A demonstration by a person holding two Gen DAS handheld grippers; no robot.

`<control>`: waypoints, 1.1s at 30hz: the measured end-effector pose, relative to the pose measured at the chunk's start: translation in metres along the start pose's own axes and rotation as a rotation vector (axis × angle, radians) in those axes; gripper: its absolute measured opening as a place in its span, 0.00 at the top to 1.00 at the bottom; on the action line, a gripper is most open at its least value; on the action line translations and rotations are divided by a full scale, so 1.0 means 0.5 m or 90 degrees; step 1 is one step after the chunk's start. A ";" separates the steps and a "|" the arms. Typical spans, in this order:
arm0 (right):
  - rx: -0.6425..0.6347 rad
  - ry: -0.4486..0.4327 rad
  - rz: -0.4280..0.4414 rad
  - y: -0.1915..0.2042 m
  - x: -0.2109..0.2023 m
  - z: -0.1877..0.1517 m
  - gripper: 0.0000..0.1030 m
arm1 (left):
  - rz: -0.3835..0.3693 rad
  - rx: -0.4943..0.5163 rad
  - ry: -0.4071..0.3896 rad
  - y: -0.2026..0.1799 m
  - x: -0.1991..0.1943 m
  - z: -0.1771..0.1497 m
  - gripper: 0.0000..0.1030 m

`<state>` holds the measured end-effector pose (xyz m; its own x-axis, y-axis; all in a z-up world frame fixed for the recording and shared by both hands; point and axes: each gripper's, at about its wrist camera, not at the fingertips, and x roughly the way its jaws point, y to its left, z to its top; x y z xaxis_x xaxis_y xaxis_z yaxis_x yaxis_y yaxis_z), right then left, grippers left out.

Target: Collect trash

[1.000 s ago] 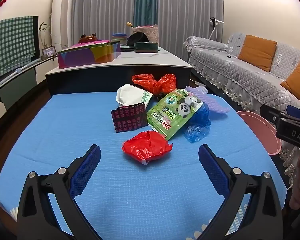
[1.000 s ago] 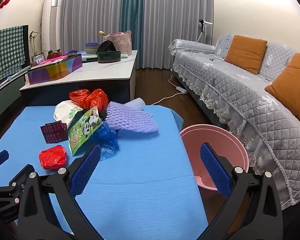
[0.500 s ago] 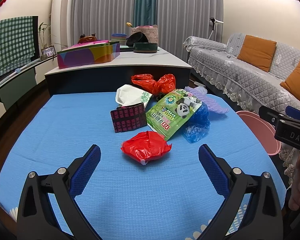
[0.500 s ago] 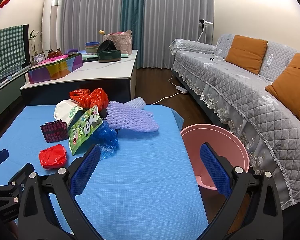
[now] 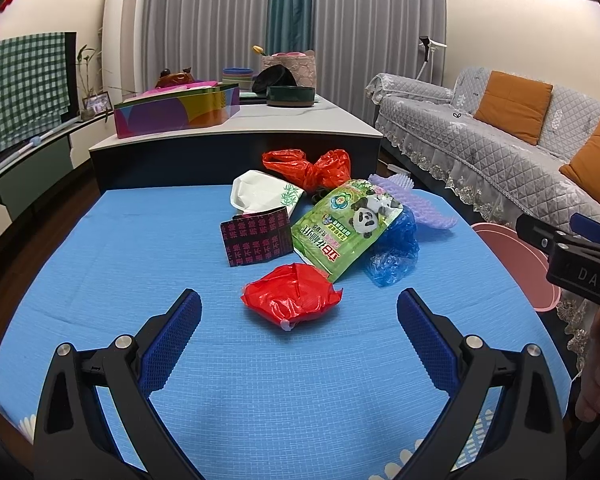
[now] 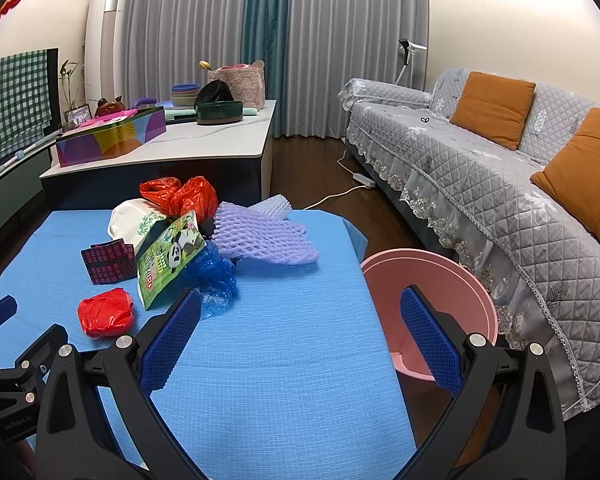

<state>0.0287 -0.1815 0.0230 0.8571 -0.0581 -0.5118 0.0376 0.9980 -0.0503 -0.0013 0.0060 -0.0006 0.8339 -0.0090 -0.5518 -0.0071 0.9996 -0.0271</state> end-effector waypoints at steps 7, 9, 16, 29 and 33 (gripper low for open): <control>0.000 0.000 0.000 0.001 -0.001 0.000 0.05 | 0.000 0.000 0.000 0.001 0.000 0.000 0.08; 0.000 0.000 0.000 -0.001 0.000 0.000 0.05 | 0.000 -0.001 0.000 0.001 0.000 -0.001 0.08; 0.000 0.001 0.001 0.001 -0.001 0.001 0.05 | 0.000 -0.001 0.000 0.001 0.000 -0.001 0.08; 0.029 0.056 0.073 0.003 0.038 0.008 0.34 | 0.001 -0.038 0.030 0.020 0.030 0.004 0.14; 0.045 0.047 0.099 0.014 0.071 0.015 0.37 | 0.010 -0.066 0.043 0.035 0.059 0.009 0.14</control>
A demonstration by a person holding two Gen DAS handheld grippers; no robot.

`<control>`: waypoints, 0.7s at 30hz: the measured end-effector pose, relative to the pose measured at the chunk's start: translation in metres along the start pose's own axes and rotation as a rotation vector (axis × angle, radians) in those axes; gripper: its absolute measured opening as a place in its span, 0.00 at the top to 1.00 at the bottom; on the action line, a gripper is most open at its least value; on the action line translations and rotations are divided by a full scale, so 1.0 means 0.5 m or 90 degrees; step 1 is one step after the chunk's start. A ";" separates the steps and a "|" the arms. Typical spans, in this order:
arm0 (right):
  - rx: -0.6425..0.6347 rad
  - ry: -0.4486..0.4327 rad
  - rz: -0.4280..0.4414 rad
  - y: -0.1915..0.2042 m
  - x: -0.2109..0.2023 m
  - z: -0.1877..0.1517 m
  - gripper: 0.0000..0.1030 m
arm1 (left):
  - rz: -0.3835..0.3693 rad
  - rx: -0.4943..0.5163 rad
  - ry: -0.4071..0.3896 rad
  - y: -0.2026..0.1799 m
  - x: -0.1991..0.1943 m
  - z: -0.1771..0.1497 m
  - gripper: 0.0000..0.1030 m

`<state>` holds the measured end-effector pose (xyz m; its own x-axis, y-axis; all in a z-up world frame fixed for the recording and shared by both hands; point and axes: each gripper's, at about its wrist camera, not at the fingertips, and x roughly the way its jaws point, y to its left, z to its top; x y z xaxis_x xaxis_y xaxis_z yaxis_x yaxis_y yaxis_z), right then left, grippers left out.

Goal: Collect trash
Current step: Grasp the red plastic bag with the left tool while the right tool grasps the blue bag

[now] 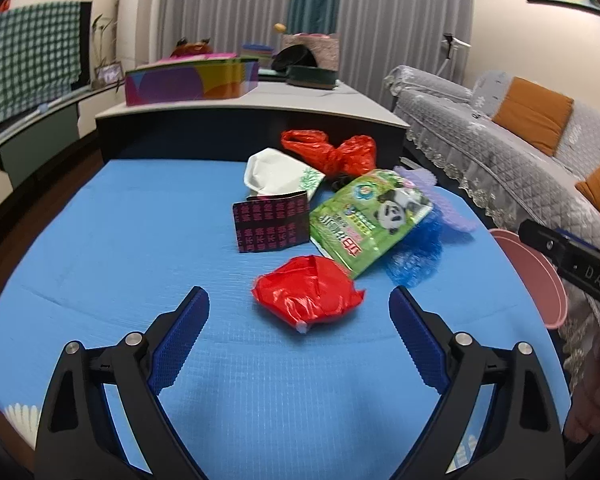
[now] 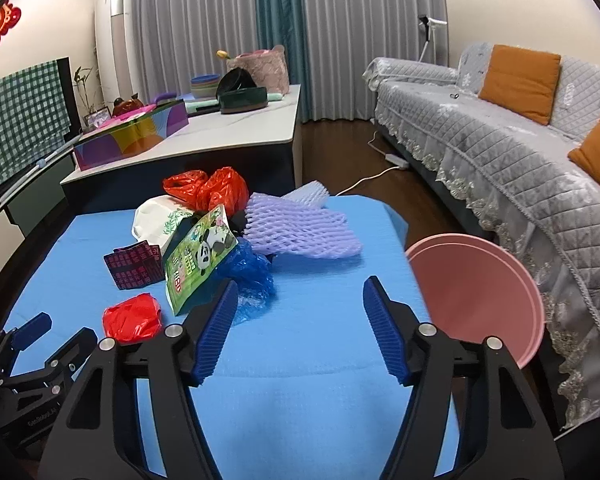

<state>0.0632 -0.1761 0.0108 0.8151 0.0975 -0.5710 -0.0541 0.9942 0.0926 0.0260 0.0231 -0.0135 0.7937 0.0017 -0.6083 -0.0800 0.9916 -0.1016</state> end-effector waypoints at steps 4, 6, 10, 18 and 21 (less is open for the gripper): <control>0.011 -0.003 0.022 0.007 0.030 0.011 0.37 | 0.004 -0.009 0.007 -0.003 0.029 0.007 0.14; 0.008 0.013 0.028 0.008 0.053 0.015 0.37 | 0.004 -0.005 0.018 -0.008 0.048 0.009 0.14; 0.004 0.047 0.030 0.009 0.109 0.022 0.37 | 0.010 -0.002 0.049 -0.011 0.091 0.010 0.14; -0.005 0.097 0.069 0.027 0.191 0.022 0.29 | 0.031 -0.016 0.111 0.003 0.146 0.011 0.14; -0.011 0.111 0.078 0.037 0.211 0.019 0.29 | 0.027 -0.016 0.105 0.005 0.147 0.015 0.21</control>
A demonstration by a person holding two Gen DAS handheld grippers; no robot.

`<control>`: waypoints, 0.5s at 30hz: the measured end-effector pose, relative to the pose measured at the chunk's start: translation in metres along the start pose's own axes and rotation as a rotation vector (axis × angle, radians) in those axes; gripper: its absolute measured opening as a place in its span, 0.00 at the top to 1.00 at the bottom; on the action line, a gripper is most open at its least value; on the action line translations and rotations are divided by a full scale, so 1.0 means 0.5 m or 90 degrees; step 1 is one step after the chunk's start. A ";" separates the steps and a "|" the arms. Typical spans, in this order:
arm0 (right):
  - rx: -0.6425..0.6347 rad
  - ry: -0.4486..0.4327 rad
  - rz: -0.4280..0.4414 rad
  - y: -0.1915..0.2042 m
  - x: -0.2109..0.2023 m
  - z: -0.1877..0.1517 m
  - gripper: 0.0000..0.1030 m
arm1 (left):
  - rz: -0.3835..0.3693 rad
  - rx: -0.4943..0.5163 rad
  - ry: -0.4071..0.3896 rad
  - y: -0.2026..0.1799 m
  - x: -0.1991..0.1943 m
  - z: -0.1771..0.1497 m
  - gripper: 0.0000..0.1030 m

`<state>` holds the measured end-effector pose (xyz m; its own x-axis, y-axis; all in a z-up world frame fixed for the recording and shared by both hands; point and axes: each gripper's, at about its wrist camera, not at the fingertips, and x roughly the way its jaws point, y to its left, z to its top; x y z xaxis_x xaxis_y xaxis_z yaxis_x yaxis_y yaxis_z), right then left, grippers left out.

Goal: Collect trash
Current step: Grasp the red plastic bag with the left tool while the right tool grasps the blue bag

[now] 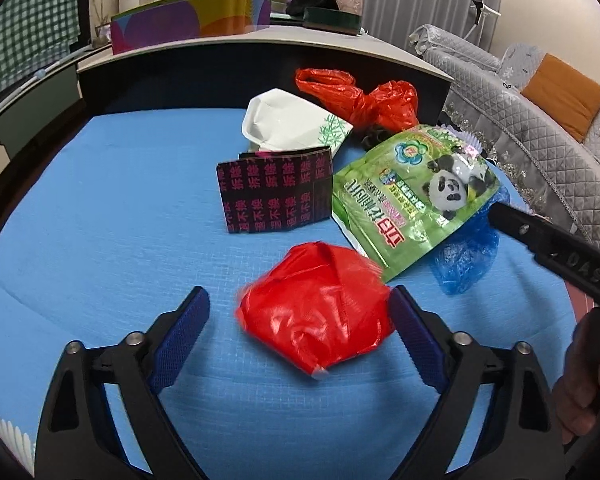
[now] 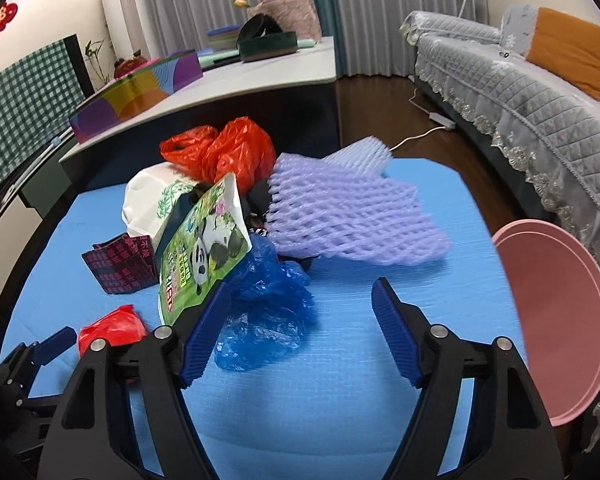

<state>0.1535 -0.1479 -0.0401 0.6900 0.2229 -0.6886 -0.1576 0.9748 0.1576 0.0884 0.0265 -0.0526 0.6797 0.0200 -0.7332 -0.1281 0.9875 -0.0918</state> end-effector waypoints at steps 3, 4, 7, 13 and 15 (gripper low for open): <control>-0.003 0.008 0.004 0.004 0.014 0.002 0.30 | -0.005 0.001 -0.003 0.002 -0.002 0.003 0.28; -0.005 0.010 0.007 0.007 0.017 0.003 0.38 | -0.005 0.000 -0.003 0.004 -0.001 0.004 0.29; -0.017 0.021 0.027 0.014 0.025 0.006 0.61 | -0.005 -0.004 -0.004 0.010 -0.004 0.006 0.31; -0.038 0.021 0.052 0.022 0.010 0.003 0.97 | 0.003 -0.004 -0.029 0.014 -0.018 0.018 0.63; -0.050 0.016 0.051 0.026 -0.002 0.001 0.98 | 0.005 -0.001 -0.024 0.013 -0.015 0.018 0.62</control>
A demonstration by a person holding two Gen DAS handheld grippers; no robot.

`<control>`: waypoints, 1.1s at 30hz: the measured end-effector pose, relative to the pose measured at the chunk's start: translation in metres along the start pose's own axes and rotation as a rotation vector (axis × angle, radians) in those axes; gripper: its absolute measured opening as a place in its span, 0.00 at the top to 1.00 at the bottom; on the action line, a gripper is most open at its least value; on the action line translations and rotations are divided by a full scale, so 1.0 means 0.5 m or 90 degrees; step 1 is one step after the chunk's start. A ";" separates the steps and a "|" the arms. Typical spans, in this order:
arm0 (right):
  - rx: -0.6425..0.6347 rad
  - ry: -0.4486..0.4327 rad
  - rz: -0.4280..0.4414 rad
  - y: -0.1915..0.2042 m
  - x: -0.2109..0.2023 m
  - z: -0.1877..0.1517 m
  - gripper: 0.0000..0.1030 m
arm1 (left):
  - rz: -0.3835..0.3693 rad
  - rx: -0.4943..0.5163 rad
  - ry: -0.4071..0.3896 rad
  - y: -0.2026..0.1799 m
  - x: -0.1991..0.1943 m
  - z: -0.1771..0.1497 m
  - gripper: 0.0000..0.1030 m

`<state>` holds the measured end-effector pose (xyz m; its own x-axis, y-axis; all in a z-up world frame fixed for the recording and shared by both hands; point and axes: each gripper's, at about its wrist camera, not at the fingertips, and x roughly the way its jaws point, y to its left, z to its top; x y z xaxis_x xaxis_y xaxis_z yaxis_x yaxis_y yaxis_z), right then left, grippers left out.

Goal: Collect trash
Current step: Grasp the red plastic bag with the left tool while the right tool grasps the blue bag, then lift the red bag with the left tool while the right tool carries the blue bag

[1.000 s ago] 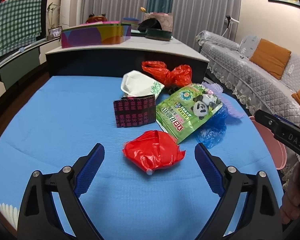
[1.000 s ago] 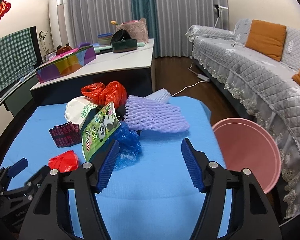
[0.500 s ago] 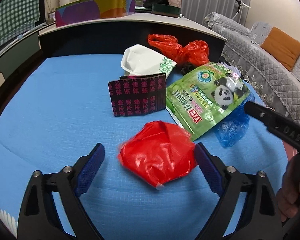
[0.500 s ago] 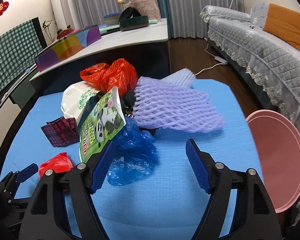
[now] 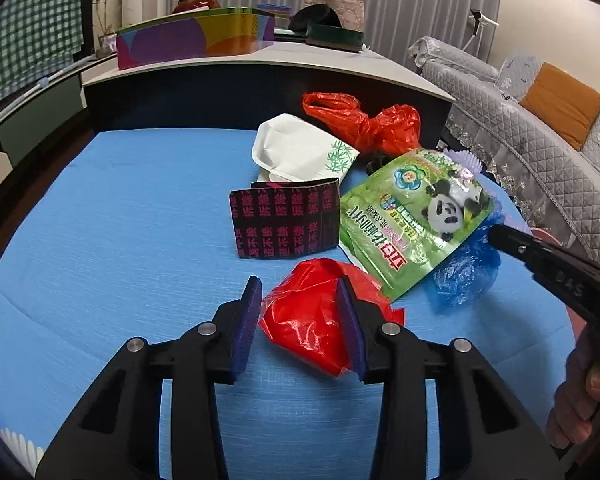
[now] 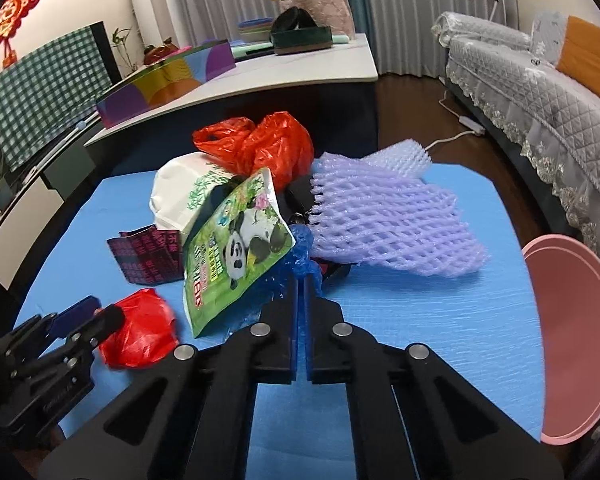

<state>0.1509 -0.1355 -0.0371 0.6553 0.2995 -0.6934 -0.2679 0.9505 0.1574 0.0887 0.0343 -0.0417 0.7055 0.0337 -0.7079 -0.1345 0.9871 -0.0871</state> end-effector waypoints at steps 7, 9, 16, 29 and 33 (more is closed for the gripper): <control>-0.008 -0.019 -0.010 -0.002 -0.044 -0.005 0.98 | -0.008 -0.035 0.011 0.018 0.004 -0.002 0.30; -0.010 -0.025 -0.016 -0.006 -0.060 -0.009 0.99 | -0.020 -0.026 0.025 0.011 0.014 -0.004 0.27; 0.003 -0.043 -0.029 -0.034 -0.111 -0.021 0.99 | -0.028 0.004 0.027 -0.010 0.007 -0.001 0.49; 0.014 -0.088 -0.039 -0.055 -0.199 -0.033 0.99 | -0.032 0.024 -0.003 -0.024 -0.031 -0.005 0.90; 0.018 -0.097 -0.044 -0.057 -0.216 -0.038 0.99 | -0.025 0.036 -0.003 -0.034 -0.027 -0.010 0.29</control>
<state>0.0746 -0.1964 0.0201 0.7719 0.2409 -0.5884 -0.2003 0.9705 0.1345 0.0780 0.0164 -0.0342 0.7132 -0.0053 -0.7010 -0.0666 0.9949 -0.0752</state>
